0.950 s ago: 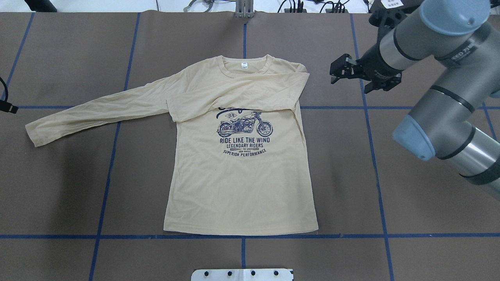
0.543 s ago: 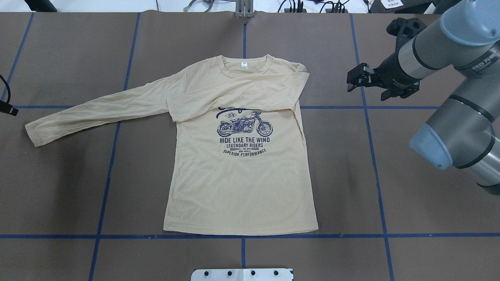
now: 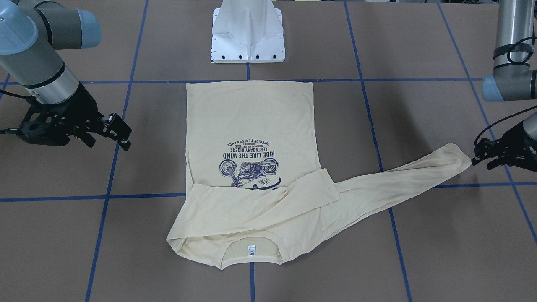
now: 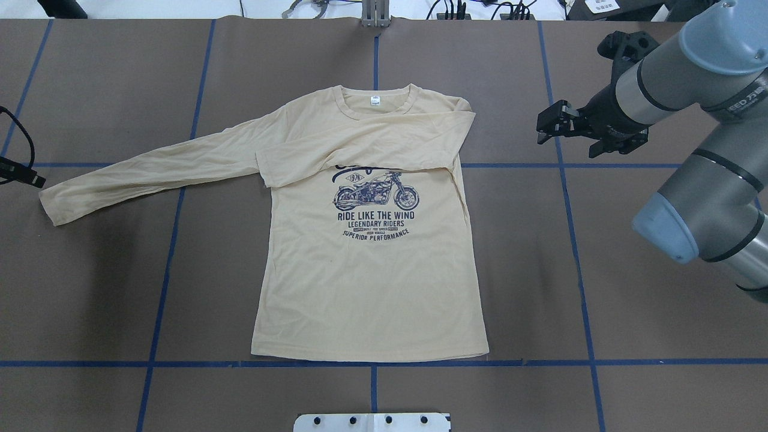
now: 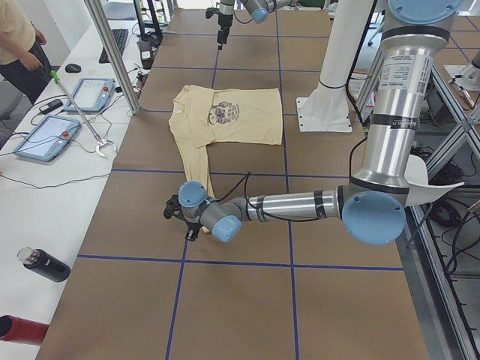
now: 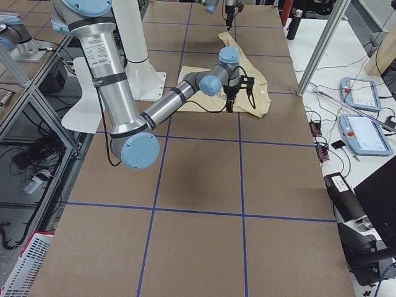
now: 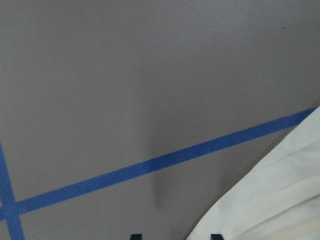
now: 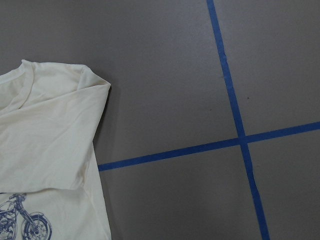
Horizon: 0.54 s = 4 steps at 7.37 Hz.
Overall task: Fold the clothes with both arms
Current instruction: 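Lower the left gripper to the cuff of the other sleeve and grasp it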
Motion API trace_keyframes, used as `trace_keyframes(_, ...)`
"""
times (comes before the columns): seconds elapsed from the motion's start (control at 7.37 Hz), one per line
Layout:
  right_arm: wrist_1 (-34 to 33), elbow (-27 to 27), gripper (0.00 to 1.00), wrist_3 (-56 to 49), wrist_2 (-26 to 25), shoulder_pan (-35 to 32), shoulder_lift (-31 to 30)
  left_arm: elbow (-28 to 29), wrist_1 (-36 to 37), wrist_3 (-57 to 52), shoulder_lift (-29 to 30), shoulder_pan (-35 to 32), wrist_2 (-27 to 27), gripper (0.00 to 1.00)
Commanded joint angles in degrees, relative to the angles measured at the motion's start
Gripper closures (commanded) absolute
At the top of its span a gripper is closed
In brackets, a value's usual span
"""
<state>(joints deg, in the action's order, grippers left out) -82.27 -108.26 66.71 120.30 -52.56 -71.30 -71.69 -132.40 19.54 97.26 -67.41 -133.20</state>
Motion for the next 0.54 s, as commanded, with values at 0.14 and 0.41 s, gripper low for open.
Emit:
trace_keyframes(0.14, 0.0, 0.0, 0.00, 0.0, -0.2, 0.0, -0.3, 0.2, 0.0, -0.1, 0.0, 1.2, 0.0, 0.47)
trace_keyframes(0.41, 0.0, 0.1, 0.00, 0.0, -0.1, 0.0, -0.3, 0.3, 0.0, 0.0, 0.0, 2.1, 0.0, 0.47)
